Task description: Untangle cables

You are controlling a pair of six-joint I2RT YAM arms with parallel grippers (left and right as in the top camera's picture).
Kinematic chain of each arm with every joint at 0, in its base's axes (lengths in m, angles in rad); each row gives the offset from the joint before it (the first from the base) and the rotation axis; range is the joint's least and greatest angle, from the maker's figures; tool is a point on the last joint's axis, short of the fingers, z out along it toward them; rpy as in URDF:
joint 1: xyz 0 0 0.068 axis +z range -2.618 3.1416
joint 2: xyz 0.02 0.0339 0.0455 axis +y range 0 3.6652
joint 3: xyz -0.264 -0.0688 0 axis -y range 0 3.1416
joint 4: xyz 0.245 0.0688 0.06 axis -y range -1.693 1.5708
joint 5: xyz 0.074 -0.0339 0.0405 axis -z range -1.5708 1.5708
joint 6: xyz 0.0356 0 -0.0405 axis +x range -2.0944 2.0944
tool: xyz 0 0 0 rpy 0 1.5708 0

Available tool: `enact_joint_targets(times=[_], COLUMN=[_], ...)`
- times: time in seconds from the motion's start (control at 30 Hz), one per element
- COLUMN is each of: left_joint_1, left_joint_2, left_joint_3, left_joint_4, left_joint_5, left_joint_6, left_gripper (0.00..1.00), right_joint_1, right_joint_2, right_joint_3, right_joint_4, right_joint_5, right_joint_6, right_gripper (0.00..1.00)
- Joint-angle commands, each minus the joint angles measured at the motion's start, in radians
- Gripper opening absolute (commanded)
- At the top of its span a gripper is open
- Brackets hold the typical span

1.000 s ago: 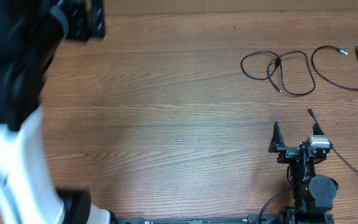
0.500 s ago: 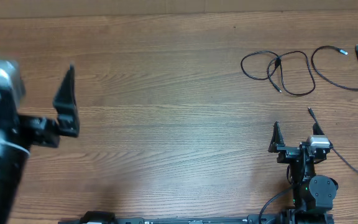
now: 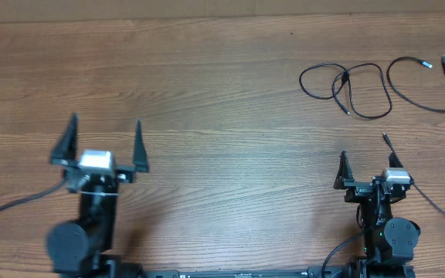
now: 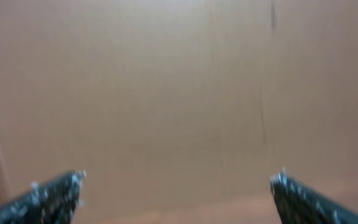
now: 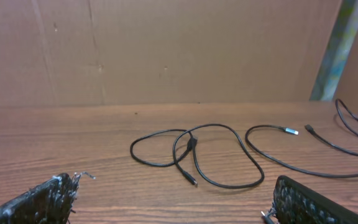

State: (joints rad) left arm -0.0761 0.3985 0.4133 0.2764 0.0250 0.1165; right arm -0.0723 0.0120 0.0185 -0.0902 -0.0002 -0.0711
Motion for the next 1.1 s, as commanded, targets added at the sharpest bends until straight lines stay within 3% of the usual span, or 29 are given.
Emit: enact_joint_targets(times=[0.0,0.17,0.3,0.5,0.77,1.07], left_joint_1=[0.006,0.006,0.007,0.007,0.026,0.050], left_joint_2=[-0.061,-0.063,-0.063,-0.067,-0.337,-0.379], left_joint_3=[-0.210,-0.370,-0.409,-0.409,-0.409,-0.409], left_joint_4=[0.186,0.357,0.369,0.311,0.085,-0.037], left_joint_5=[-0.006,-0.007,-0.010,-0.010,-0.006,-0.006], left_joint_6=[-0.125,-0.143,-0.143,-0.143,-0.143,-0.143], left_gripper=[1.00,1.00,1.00,1.00,1.00,0.99], right_joint_1=[-0.002,-0.002,-0.002,-0.002,-0.002,-0.002], right_joint_2=[-0.009,-0.009,-0.009,-0.009,-0.009,-0.009], right_joint_3=[-0.010,-0.010,-0.010,-0.010,-0.010,-0.010], right_joint_4=[0.006,0.006,0.006,0.006,0.006,0.006], right_joint_5=[-0.002,-0.002,-0.002,-0.002,-0.002,-0.002], right_joint_6=[0.007,0.007,0.007,0.007,0.007,0.007], right_gripper=[1.00,1.00,1.00,1.00,1.00,1.00])
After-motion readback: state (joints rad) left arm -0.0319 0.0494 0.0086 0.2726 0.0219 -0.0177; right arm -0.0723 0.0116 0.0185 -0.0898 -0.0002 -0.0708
